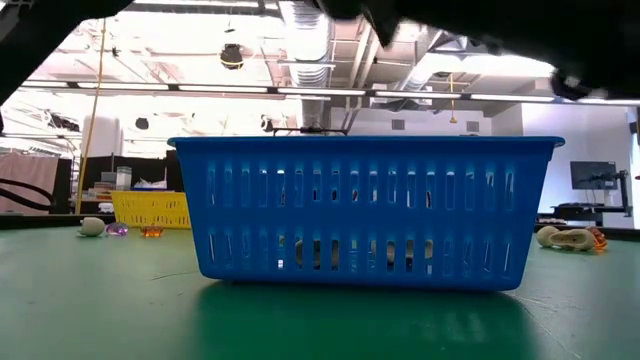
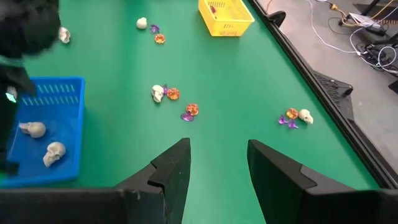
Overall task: Sort Halloween decoration
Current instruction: Put the orange pumpkin toy into the orange basket, then put the white skull toy into the blue basket
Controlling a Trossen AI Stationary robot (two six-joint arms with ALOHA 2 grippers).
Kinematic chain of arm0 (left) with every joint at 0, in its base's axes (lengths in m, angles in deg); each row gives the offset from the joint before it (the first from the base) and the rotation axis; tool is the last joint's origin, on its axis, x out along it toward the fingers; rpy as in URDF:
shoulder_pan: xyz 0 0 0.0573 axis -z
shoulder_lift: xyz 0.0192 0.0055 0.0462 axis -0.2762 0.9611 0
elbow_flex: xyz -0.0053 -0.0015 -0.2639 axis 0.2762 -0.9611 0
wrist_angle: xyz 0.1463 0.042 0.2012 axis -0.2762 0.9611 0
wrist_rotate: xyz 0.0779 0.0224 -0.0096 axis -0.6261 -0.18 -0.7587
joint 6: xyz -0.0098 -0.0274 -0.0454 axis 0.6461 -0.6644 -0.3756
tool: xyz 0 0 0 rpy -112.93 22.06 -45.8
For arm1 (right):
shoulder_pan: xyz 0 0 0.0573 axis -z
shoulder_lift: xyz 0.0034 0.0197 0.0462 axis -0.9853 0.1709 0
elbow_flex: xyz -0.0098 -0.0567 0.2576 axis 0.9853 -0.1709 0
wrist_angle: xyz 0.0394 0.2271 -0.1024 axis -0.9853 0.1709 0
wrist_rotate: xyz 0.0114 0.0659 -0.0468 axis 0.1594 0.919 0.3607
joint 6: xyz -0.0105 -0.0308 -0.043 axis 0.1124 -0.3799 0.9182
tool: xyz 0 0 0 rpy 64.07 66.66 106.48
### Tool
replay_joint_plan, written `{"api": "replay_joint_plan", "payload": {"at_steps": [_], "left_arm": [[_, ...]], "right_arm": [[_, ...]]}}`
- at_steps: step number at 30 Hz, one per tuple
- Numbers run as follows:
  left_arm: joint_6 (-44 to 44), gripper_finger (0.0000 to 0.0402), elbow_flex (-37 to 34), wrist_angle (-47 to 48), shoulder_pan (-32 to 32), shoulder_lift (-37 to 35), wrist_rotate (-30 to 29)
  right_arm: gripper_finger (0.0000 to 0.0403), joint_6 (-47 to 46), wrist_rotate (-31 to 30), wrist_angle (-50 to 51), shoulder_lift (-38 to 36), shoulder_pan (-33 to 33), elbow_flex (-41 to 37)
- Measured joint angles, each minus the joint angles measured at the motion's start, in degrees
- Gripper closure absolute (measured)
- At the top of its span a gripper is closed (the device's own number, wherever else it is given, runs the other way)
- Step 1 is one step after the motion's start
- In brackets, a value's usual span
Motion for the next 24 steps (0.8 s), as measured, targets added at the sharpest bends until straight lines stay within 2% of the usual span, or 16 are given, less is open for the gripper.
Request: {"api": "replay_joint_plan", "payload": {"at_steps": [3,5,7,11,14,17,19,24], "left_arm": [[2.4,0.0185,0.0,10.4,0.4,-4.5,-0.8],[3.9,0.0181,0.0,17.2,1.1,-8.4,-3.7],[4.4,0.018,0.1,24.8,2.0,-12.3,-9.4],[3.8,0.018,-0.2,46.1,3.3,-19.5,-23.0],[0.4,0.018,-5.1,56.9,2.4,-25.7,-30.6],[-4.8,0.018,-16.4,57.5,-0.3,-34.7,-33.4],[-7.7,0.018,-26.2,53.8,-2.0,-42.1,-33.6],[-10.5,0.018,-51.7,27.4,-3.4,-62.0,-33.1]], "right_arm": [[0.0214,0.0,-0.1,0.2,0.0,0.0,0.0],[0.0214,0.0,-0.3,0.6,0.0,0.0,0.0],[0.0214,0.0,-0.4,0.6,0.3,0.0,0.0],[0.0214,-0.2,-0.6,1.0,2.4,0.1,0.0],[0.0214,-0.2,-0.6,1.0,5.0,0.6,0.0],[0.0214,-0.2,-0.4,0.9,8.2,1.8,0.0],[0.0214,-0.2,0.4,0.8,10.0,2.8,0.0],[0.0214,-2.9,8.3,2.5,12.2,4.2,0.0]]}}
